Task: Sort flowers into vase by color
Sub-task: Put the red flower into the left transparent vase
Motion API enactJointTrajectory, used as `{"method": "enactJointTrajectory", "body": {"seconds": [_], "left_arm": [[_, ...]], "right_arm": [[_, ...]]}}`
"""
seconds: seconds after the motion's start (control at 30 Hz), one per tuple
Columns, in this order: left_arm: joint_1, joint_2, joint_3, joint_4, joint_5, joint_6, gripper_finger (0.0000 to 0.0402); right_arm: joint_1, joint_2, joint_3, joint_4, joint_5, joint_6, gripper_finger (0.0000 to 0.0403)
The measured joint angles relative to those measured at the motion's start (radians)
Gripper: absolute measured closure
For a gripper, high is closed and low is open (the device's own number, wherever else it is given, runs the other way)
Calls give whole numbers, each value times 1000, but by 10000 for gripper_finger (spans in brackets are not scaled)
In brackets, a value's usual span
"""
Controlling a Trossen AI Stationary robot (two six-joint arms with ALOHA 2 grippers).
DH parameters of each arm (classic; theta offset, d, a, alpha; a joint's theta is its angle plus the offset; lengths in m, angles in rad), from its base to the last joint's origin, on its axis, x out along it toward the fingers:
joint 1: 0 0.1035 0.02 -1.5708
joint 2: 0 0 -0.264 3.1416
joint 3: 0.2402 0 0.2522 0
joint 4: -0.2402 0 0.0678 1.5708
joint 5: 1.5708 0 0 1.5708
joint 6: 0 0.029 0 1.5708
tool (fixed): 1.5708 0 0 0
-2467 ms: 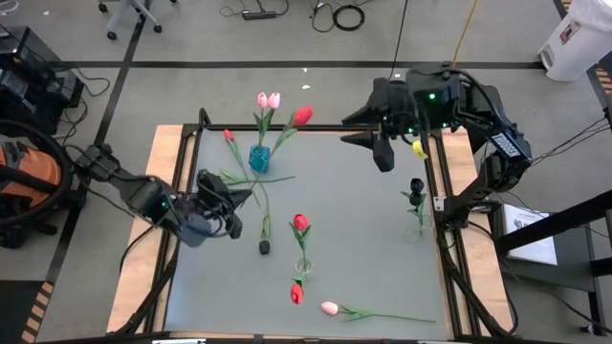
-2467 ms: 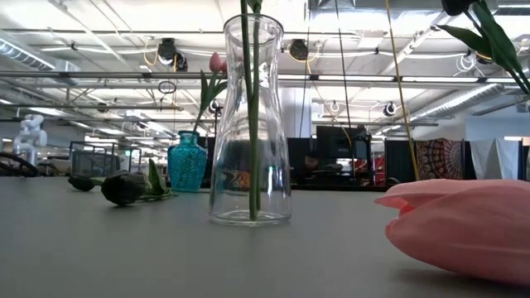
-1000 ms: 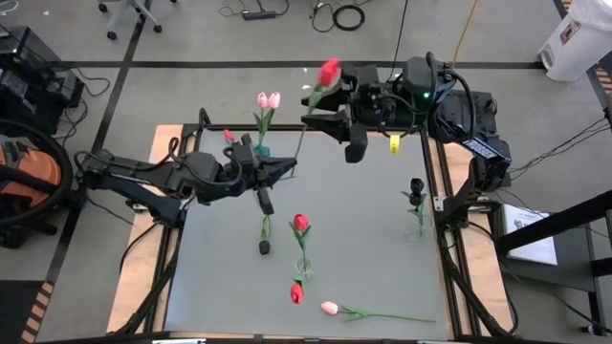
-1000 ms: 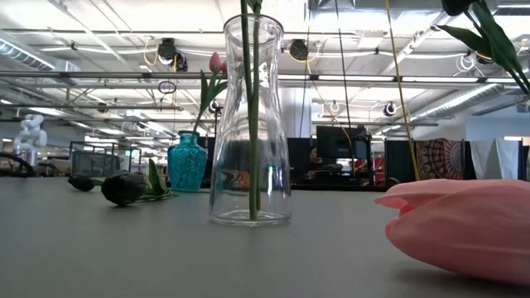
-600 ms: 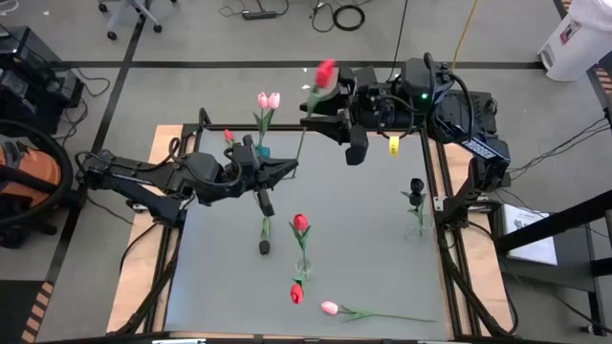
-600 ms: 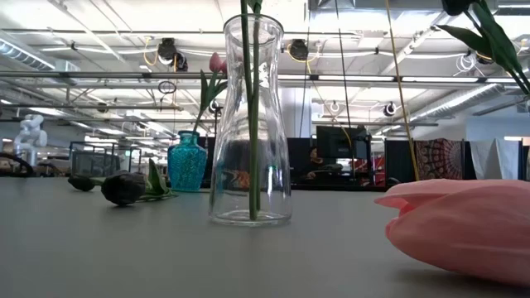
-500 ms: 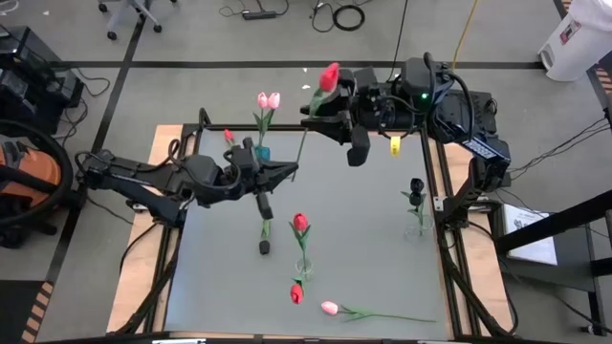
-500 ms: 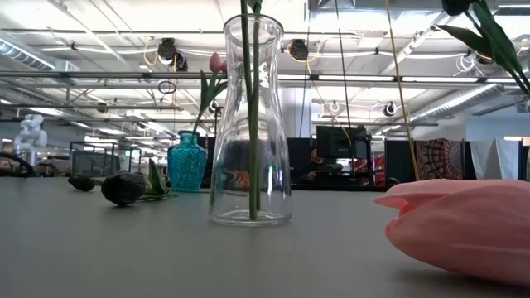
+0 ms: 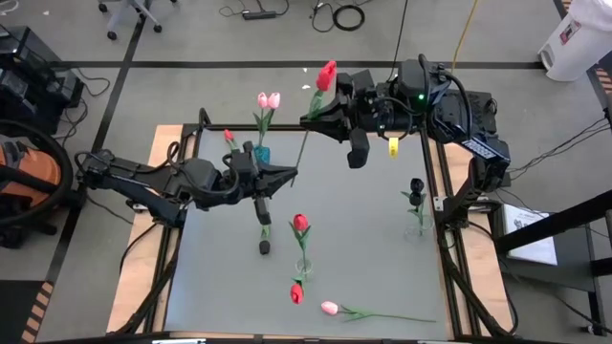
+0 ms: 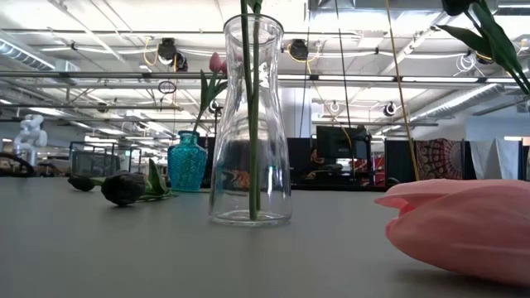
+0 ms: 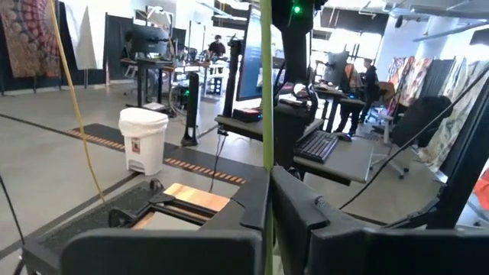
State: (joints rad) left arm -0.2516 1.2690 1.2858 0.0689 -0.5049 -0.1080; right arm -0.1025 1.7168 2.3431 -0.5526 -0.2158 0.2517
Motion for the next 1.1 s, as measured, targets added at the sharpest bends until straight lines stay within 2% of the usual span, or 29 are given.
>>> {"method": "enactJointTrajectory", "body": {"seconds": [0.27,0.5,0.8,1.1], "left_arm": [[-13,-2,0,-32,2,-44,349],[-56,-44,0,-112,2,-95,331],[-172,-96,0,-108,44,-97,326],[-217,-112,0,-173,-16,-97,326]], "right_arm": [[34,0,0,-1,-71,14,400],[87,0,0,-28,-72,14,401],[118,0,0,-74,-17,7,402],[202,0,0,-78,-19,24,403]]}}
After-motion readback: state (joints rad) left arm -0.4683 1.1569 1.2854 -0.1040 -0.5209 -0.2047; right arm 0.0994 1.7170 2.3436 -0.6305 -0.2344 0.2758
